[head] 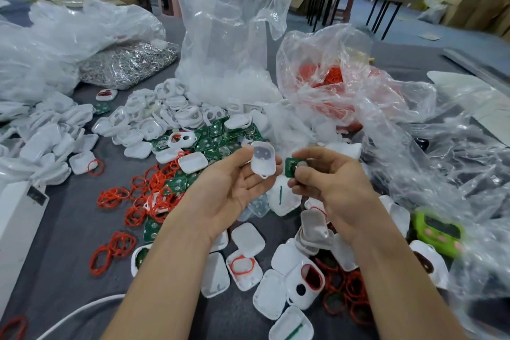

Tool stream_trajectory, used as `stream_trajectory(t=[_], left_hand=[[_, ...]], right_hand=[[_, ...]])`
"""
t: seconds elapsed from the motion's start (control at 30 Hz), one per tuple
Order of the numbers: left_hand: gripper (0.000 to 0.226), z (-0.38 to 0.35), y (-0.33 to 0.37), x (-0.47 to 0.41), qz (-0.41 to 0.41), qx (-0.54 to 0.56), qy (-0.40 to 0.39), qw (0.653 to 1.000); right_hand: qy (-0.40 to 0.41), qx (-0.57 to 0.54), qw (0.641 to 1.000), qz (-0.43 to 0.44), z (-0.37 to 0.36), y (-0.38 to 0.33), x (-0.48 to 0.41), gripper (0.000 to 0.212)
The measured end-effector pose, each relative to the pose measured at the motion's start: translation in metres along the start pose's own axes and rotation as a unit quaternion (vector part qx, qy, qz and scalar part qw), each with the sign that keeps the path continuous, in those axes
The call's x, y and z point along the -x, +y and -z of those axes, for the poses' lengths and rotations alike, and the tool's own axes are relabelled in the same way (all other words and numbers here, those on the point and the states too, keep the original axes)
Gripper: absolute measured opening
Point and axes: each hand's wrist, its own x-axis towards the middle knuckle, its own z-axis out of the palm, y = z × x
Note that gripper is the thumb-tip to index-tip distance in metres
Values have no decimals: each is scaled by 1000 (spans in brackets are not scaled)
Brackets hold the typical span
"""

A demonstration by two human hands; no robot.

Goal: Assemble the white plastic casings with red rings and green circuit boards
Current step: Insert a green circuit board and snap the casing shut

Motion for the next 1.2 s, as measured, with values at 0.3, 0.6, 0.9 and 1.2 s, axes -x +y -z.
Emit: stream_trajectory(t=[0.3,0.6,0.9,1.2], left_hand=[[48,0,-1,0,4,-10,-12,1000],[36,-2,-2,-2,15,-14,-43,999],[37,-2,-4,-3,25,-12,-68,997],[35,0,-6,-1,22,-34,-111,993]], right_hand=[[4,91,996,18,6,5,9,36],[98,128,983,94,12,-2,13,39],[97,71,986,115,8,-13,14,26],[1,46,993,110,-7,-31,3,20]])
